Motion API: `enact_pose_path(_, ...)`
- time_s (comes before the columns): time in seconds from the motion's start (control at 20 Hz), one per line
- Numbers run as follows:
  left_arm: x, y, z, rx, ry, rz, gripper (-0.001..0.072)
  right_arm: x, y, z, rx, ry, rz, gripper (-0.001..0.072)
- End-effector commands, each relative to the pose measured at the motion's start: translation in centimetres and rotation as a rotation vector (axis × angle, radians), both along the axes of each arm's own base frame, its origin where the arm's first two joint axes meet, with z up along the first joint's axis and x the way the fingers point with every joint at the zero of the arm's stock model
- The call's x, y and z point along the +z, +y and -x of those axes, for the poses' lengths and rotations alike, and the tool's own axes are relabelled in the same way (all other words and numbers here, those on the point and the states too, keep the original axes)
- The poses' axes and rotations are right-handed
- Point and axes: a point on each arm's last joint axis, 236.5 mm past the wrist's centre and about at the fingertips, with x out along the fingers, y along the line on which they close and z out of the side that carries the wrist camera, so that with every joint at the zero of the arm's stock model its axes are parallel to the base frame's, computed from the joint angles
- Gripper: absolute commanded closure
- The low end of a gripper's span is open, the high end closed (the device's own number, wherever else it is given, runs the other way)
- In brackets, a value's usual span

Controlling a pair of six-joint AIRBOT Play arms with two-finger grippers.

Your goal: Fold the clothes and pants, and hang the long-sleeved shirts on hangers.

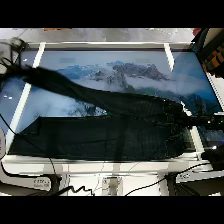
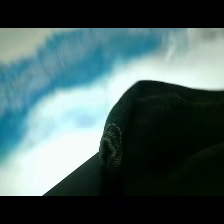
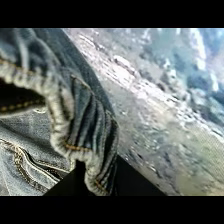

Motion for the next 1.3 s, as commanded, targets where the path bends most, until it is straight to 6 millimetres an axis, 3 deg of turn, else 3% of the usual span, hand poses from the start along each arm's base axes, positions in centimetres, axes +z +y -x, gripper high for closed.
enact_pose_path(0.0, -9.5, 0.6, 6.0, -0.012, 0.243, -0.08, 0.0692, -0.1, -0.3, -0.3, -0.011, -0.005, 0.014, 0.0691)
enact_pose_path(0.05, -11.6, 0.2, 7.4, -0.013, 0.291, -0.067, 0.0682, -0.1, -0.3, -0.2, -0.011, -0.005, 0.013, 0.0691)
enact_pose_path(0.1, -12.8, -0.1, 8.4, -0.015, 0.323, -0.058, 0.0474, -0.1, -0.3, -0.2, -0.01, -0.005, 0.013, 0.0691)
enact_pose_path(0.15, -13.1, -0.2, 8.7, -0.008, 0.335, -0.049, 0.0138, -0.1, -0.3, -0.2, -0.01, -0.005, 0.013, 0.0691)
enact_pose_path(0.2, -12.9, -0.1, 8.6, 0.022, 0.328, -0.035, 0.0036, -0.2, -0.3, -0.2, -0.01, -0.005, 0.014, 0.0691)
enact_pose_path(0.45, -8.4, 0.8, 7.9, 0.055, 0.226, -0.052, 0.0055, -0.2, -0.3, -0.2, -0.01, -0.005, 0.014, 0.0691)
enact_pose_path(0.6, -7.1, 3.2, 8.5, 0.204, 0.207, 0.014, 0.0055, -0.2, -0.3, -0.2, -0.009, -0.005, 0.014, 0.0691)
enact_pose_path(0.75, -8.0, 7.5, 10.8, 0.502, 0.263, 0.177, 0.0058, -0.1, -0.3, -0.2, -0.009, -0.005, 0.013, 0.0691)
enact_pose_path(0.85, -8.8, 10.3, 13.6, 0.78, 0.328, 0.337, 0.0058, -0.2, -0.3, -0.2, -0.009, -0.005, 0.013, 0.0691)
enact_pose_path(1.0, -9.5, 12.8, 17.3, 1.043, 0.403, 0.502, 0.0055, -0.2, -0.3, -0.2, -0.009, -0.005, 0.014, 0.0691)
enact_pose_path(1.1, -9.7, 13.3, 17.1, 1.083, 0.39, 0.591, 0.0055, -0.2, -0.3, -0.2, -0.009, -0.005, 0.014, 0.0691)
enact_pose_path(1.25, -11.3, 12.7, 14.7, 1.119, 0.366, 0.737, 0.0055, -0.2, -0.4, -0.3, -0.011, -0.006, 0.017, 0.0692)
